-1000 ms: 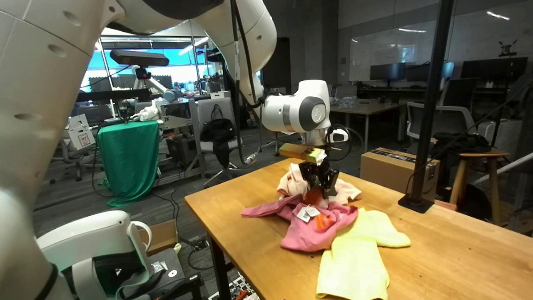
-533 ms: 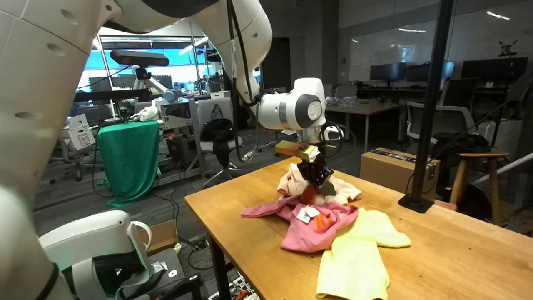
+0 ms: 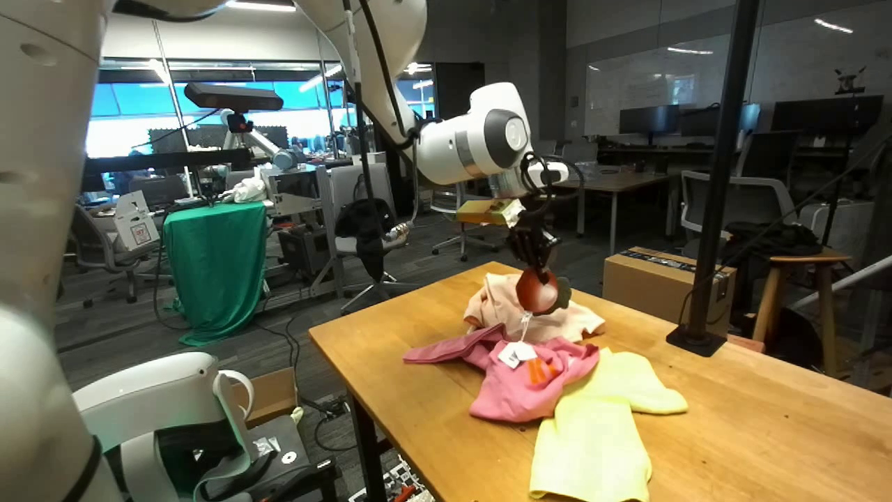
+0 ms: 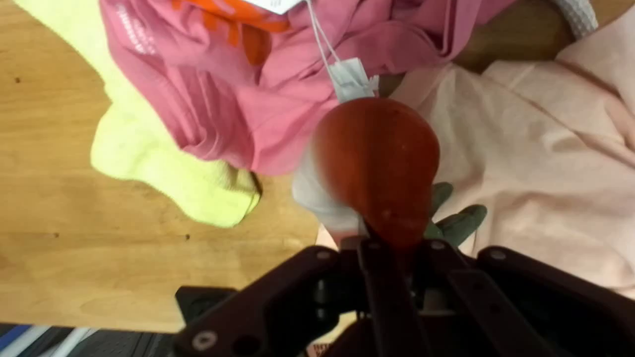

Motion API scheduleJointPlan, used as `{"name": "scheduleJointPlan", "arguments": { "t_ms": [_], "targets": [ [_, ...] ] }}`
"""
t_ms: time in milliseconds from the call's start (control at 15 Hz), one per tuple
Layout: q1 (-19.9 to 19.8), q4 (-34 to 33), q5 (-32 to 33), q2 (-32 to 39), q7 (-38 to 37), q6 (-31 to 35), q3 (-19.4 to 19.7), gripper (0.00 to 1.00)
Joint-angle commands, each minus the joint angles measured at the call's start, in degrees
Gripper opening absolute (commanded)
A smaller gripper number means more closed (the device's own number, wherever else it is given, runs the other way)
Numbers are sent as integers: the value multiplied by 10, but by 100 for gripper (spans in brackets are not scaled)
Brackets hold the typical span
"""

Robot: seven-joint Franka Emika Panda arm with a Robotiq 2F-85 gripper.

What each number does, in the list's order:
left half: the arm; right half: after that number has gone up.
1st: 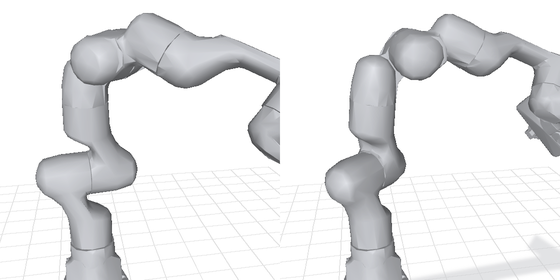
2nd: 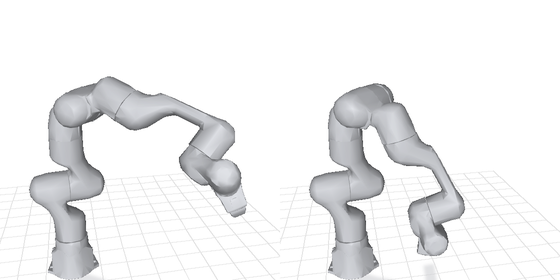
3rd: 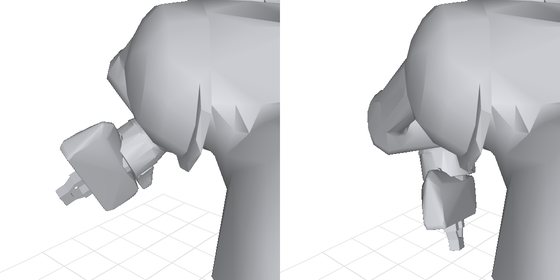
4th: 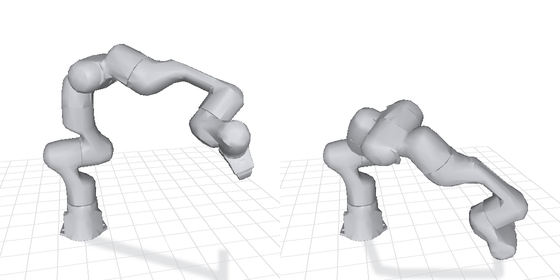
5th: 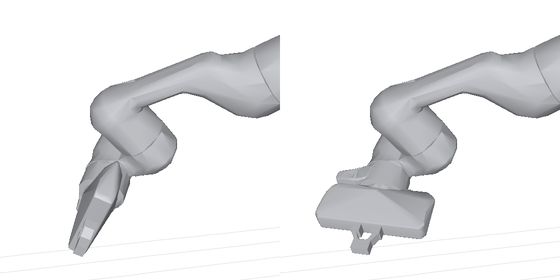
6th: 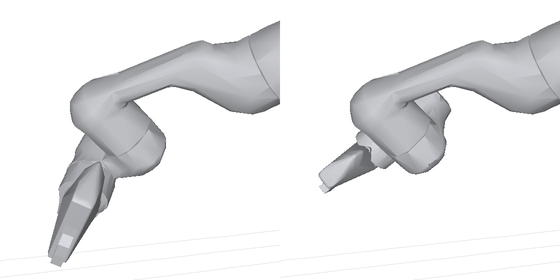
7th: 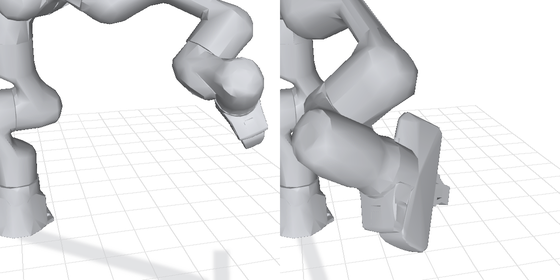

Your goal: Separate the objects on the table.

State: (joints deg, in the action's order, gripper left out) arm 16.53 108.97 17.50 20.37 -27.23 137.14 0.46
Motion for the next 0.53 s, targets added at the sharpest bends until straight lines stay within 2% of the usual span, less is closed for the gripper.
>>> {"name": "scheduleJointPlan", "arguments": {
  "t_ms": [0, 467],
  "targets": [
    [16, 33, 74, -72, -85, 24, 21, 3],
    [-16, 52, 200, -116, -221, 14, 18, 3]
  ]
}}
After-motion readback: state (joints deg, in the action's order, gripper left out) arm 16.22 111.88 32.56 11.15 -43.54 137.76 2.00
